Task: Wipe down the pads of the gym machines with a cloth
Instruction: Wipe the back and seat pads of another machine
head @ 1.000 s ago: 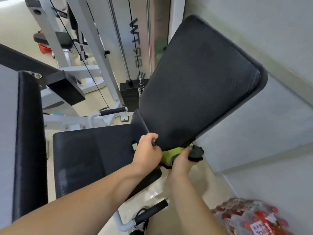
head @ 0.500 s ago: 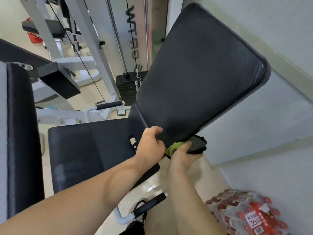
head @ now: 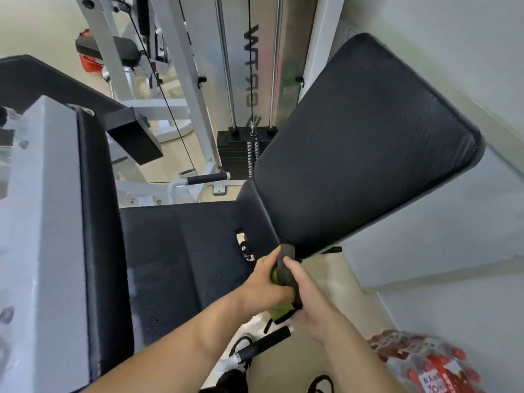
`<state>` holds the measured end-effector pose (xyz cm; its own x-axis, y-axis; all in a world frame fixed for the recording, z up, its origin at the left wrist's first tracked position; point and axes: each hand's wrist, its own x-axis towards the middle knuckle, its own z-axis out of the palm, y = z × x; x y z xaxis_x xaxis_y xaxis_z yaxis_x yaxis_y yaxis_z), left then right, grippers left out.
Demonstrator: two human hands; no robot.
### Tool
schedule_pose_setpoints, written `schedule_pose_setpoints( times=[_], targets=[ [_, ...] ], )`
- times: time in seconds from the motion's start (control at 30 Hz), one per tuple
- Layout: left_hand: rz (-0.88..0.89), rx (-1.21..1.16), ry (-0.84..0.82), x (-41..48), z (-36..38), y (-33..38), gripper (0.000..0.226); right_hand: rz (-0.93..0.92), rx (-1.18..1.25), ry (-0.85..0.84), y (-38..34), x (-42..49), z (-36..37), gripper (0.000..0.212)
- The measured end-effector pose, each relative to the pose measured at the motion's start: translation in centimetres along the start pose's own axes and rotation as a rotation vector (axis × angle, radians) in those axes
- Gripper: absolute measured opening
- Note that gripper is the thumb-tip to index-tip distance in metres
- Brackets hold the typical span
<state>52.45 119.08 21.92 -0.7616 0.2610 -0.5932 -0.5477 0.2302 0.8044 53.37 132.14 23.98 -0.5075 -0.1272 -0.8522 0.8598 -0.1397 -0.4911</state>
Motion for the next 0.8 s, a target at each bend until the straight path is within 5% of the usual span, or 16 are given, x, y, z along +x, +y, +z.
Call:
schedule_pose_setpoints(
  times=[0.07, 0.17, 0.3, 0.4, 0.5, 0.67, 0.8],
  targets=[
    [-0.006, -0.093, 0.128, -0.5, 0.6, 0.1, 0.061, -0.004, -0.120, -0.032, -1.3, -1.2, -0.9, 0.038],
    [-0.091, -0.122, 0.351, -0.4, 1.1, -0.9, 0.034, -0.026, -0.289, 0.183, -1.3, -0.1, -1.9, 0.047],
    [-0.174, -0.115, 0.602, 1.6, 0.1, -3.3, 0.023, -0.170, -0.278, 0.321, -0.4, 3.6, -4.0, 0.071],
    [0.009, -0.028, 0.648, 4.0, -0.4, -3.4, 0.043, -0.295, -0.300, 0.238, 0.3, 6.8, -5.5, 0.058],
    [0.127, 0.043, 0.524, 7.4, -0.5, -2.3, 0.063, -0.476, -0.262, 0.214, 0.8, 9.0, -6.1, 0.038],
    [0.212, 0.317, 0.487, 12.4, -0.7, -5.6, 0.023, -0.730, -0.194, 0.251, 2.2, 14.1, -6.4, 0.018],
    [0.412, 0.292, 0.636, 16.4, -4.2, -6.0, 0.019, -0.943, -0.166, 0.305, 3.3, 17.8, -5.8, 0.018]
  ],
)
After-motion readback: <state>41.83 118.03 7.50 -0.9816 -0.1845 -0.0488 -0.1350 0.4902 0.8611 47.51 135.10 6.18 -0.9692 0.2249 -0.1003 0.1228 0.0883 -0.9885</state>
